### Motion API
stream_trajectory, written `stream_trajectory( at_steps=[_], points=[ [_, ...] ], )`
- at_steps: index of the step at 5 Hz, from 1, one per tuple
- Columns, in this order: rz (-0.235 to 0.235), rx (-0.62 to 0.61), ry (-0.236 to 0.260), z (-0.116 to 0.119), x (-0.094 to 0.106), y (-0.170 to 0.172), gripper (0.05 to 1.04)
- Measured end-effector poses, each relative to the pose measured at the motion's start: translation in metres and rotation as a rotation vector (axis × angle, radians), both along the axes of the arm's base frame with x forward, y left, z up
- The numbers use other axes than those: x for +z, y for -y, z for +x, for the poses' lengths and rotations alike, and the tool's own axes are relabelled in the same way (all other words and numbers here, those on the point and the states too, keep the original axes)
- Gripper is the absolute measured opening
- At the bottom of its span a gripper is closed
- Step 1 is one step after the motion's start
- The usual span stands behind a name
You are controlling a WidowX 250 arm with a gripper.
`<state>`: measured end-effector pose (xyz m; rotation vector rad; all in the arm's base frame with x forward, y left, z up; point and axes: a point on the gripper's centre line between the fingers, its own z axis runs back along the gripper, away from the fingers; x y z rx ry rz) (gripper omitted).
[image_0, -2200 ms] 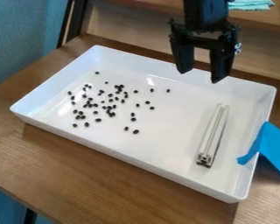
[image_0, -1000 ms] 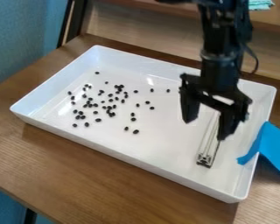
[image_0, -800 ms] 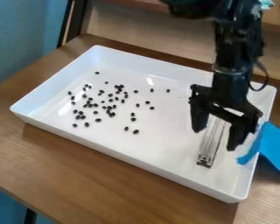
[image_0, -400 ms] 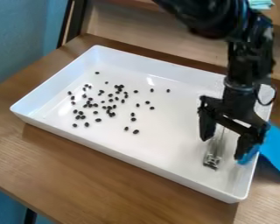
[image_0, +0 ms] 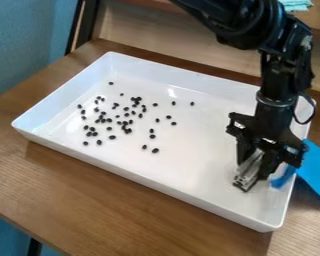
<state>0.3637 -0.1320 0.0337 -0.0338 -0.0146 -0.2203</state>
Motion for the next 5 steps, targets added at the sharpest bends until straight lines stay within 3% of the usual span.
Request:
stream_trajectory(
  at_steps=[2, 5],
  points=[
    [-0.026, -0.016, -0.006, 0.012, -0.006, -0.016, 0.390],
    [-0.029, -0.039, -0.001, 0.021, -0.010, -0.052, 0.389]
  ],
)
